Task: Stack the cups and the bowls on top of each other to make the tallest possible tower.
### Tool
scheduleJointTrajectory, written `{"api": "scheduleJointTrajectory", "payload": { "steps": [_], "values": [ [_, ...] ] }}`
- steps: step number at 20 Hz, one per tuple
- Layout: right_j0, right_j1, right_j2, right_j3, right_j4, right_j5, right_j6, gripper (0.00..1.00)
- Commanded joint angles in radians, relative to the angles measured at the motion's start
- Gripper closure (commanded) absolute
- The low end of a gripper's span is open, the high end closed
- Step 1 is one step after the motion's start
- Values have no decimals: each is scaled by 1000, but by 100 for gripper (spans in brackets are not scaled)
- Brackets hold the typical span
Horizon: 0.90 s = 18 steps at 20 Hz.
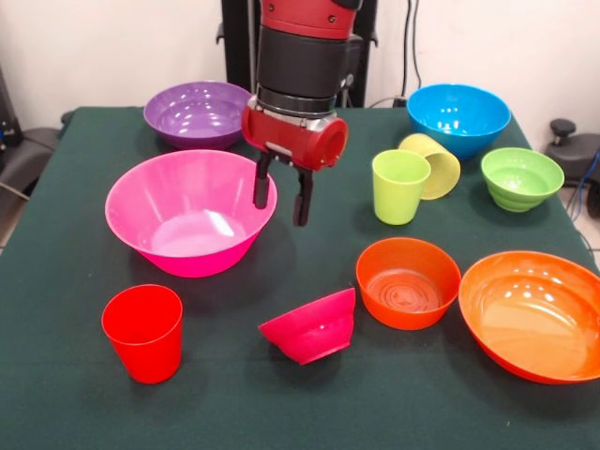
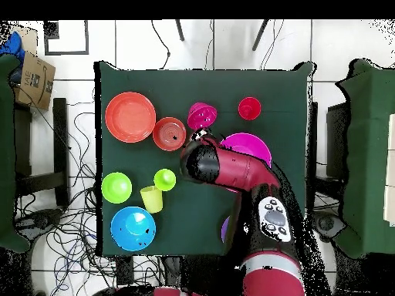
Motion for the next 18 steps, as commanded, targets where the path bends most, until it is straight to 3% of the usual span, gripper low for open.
{"api": "scheduleJointTrajectory", "payload": {
  "steps": [1,7,18],
  "values": [
    [-39,12,221,89,-85,-132,45,0],
    [-54,37,251,99,-95,-234,91,0],
    [-39,102,235,66,-82,-312,97,0]
  ]
}}
